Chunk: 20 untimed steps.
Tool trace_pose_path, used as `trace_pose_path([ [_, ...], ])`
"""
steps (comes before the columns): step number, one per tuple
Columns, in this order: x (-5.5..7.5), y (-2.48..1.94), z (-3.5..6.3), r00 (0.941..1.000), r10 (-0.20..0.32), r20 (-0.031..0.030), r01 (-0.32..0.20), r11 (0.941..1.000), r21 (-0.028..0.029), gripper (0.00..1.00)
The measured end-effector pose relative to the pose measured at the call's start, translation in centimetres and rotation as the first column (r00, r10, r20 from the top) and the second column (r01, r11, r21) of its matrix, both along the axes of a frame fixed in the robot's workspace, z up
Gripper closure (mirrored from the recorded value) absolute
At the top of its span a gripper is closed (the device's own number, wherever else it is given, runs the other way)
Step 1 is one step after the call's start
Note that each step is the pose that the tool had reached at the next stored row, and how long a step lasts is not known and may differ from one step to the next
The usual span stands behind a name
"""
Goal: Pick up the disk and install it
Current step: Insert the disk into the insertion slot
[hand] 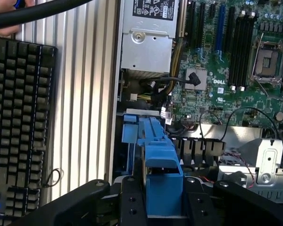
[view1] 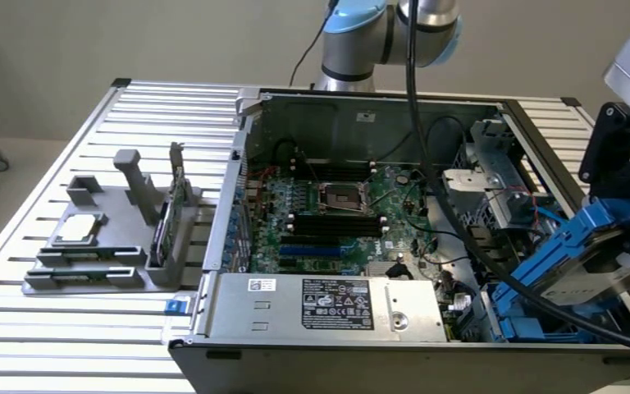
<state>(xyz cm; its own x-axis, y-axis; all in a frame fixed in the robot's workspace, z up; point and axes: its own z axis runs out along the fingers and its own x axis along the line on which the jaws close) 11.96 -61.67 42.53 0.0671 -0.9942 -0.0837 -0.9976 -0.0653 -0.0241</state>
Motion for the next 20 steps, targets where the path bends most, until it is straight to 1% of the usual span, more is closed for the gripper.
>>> trace_pose_path([
  [8,-0.03,0.40,-0.30,0.9999,-0.013,0.0010,0.013,0.9999,0.0001,0.67],
  [16,-0.11,0.54,-0.72,0.9998,-0.020,0.0009,0.020,0.9998,-0.0003,0.67],
  [20,-0.09,0.56,-0.76,0.9998,-0.020,0.0010,0.020,0.9998,-0.0002,0.67],
])
